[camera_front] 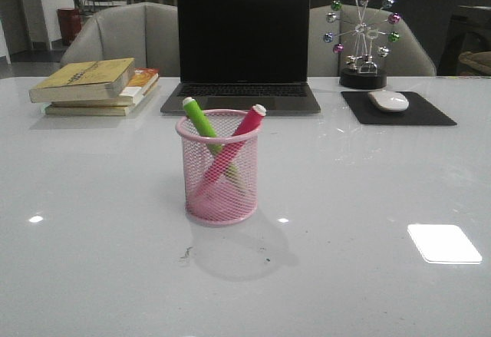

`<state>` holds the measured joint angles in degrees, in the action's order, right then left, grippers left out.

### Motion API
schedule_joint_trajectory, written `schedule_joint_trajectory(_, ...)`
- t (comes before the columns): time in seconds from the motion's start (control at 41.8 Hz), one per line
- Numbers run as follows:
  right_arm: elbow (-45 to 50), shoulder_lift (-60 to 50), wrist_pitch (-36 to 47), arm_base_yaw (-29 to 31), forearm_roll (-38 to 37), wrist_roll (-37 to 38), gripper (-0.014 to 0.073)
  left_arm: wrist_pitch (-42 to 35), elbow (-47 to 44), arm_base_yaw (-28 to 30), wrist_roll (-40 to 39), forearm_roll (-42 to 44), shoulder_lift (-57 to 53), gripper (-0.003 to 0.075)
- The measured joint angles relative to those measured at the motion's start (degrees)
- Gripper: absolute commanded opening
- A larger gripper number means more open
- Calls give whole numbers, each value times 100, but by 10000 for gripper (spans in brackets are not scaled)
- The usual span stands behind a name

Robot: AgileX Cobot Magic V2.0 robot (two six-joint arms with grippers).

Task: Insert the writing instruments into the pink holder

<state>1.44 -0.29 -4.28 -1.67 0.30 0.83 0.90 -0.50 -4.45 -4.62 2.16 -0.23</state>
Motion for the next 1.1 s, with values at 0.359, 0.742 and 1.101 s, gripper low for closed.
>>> schedule_joint_trajectory(0.359, 22, -28, 387, 177, 10, 0, 58, -12, 0, 0, 0, 0, 0, 93)
schedule_joint_trajectory(0.742, 22, -28, 387, 225, 105, 0, 58, -12, 0, 0, 0, 0, 0, 93)
schedule_joint_trajectory(1.101, 22, -28, 387, 225, 105, 12, 58, -12, 0, 0, 0, 0, 0, 93)
